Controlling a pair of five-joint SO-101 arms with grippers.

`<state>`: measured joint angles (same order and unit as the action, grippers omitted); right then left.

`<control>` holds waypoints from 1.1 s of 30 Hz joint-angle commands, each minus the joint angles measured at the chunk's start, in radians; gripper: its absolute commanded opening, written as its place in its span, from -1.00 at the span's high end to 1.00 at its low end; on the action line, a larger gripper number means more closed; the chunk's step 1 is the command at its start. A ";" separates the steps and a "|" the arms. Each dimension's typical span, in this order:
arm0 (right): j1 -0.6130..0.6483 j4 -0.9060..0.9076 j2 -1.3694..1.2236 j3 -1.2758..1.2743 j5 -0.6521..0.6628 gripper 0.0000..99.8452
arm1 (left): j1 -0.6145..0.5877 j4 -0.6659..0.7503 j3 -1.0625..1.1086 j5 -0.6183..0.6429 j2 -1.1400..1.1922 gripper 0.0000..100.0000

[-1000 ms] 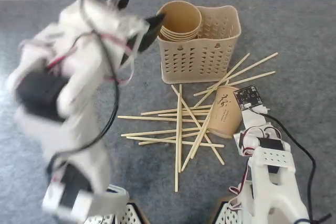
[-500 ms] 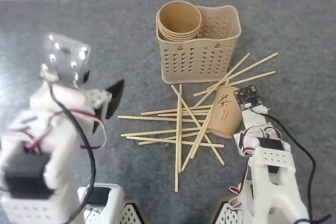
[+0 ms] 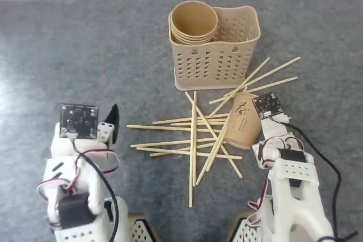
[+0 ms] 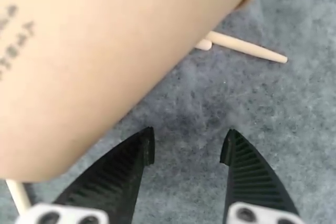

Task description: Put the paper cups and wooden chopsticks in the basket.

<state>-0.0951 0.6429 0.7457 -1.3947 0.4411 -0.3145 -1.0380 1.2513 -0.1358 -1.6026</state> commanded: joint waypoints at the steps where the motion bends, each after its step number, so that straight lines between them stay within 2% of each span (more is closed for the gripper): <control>1: 0.001 -0.013 0.019 0.006 0.012 0.56 | -0.023 0.021 0.010 0.015 0.006 0.54; 3: -0.001 -0.013 0.019 0.006 0.012 0.56 | -0.003 0.025 0.041 0.055 0.009 0.54; 7: -0.001 -0.013 0.019 0.006 0.012 0.56 | 0.061 0.089 0.142 0.215 0.009 0.54; 10: -0.001 -0.013 0.019 0.006 0.012 0.56 | 0.071 0.144 0.216 0.249 0.009 0.54; 14: -0.001 -0.015 0.019 0.006 0.012 0.56 | 0.086 0.212 0.364 0.249 0.008 0.54; 17: 0.002 -0.015 0.019 0.006 0.012 0.56 | 0.104 0.247 0.395 0.245 0.008 0.54; 23: 0.005 -0.015 0.019 0.006 0.011 0.56 | 0.130 0.249 0.429 0.232 0.008 0.54; 26: 0.007 -0.015 0.019 0.006 0.011 0.56 | 0.149 0.244 0.438 0.133 0.008 0.54; 29: 0.007 -0.012 0.019 0.005 0.012 0.56 | 0.178 0.153 0.437 0.095 0.008 0.54; 33: 0.002 0.007 0.021 0.015 0.012 0.56 | 0.143 0.193 0.438 0.097 0.009 0.54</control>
<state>-0.0936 0.6429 0.7457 -1.3947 0.4411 -0.1550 -0.8661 1.6947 -0.0269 -1.5950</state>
